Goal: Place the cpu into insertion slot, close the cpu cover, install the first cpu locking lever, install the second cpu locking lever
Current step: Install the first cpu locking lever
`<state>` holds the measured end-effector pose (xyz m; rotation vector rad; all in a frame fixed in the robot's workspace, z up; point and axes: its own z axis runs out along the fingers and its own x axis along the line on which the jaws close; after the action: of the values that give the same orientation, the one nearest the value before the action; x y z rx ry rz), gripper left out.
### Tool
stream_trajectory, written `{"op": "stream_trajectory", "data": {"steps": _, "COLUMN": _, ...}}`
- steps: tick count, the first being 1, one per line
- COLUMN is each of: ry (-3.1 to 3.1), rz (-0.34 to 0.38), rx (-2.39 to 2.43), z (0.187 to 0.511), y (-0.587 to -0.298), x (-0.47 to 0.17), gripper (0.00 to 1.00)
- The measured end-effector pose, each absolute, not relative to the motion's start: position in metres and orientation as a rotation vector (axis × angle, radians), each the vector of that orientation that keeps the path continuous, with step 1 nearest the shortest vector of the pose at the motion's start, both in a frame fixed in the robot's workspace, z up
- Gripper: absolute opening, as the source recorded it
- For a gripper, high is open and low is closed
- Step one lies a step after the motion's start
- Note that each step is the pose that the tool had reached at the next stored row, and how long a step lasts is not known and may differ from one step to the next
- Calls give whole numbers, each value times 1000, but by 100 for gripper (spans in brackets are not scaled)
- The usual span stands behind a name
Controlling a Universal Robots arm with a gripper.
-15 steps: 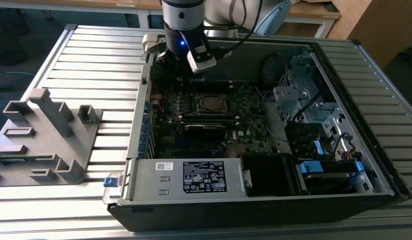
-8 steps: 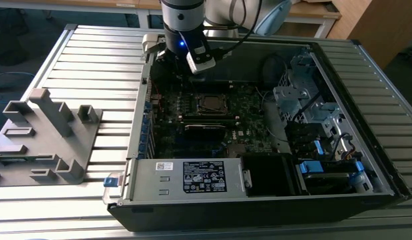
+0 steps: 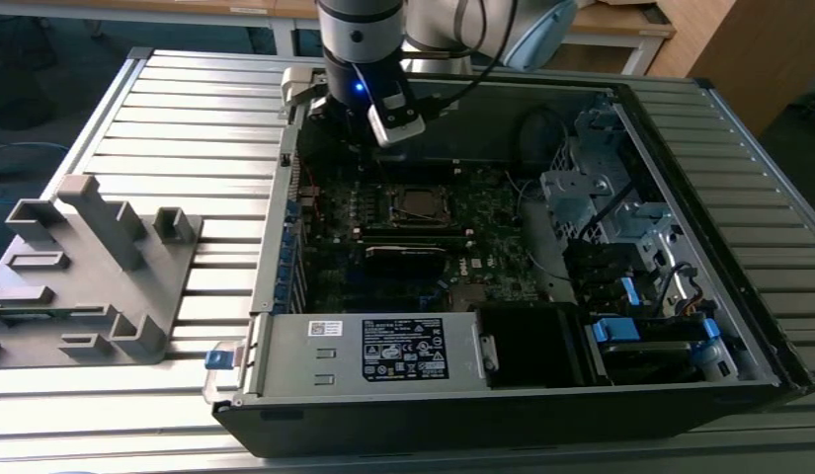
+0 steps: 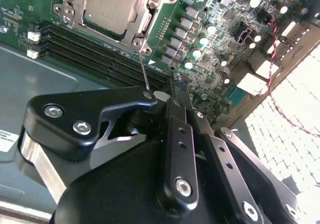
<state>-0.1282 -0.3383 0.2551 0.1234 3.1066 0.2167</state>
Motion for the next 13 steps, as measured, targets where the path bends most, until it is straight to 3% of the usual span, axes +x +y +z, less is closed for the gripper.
{"op": "stream_trajectory", "data": {"steps": 10, "ry": 3108, "rz": 225, "rx": 59, "z": 255, "y": -338, "x": -129, "gripper": 10}}
{"op": "stream_trajectory", "data": {"steps": 13, "ry": 3106, "rz": 255, "rx": 59, "z": 254, "y": -338, "x": -129, "gripper": 10}}
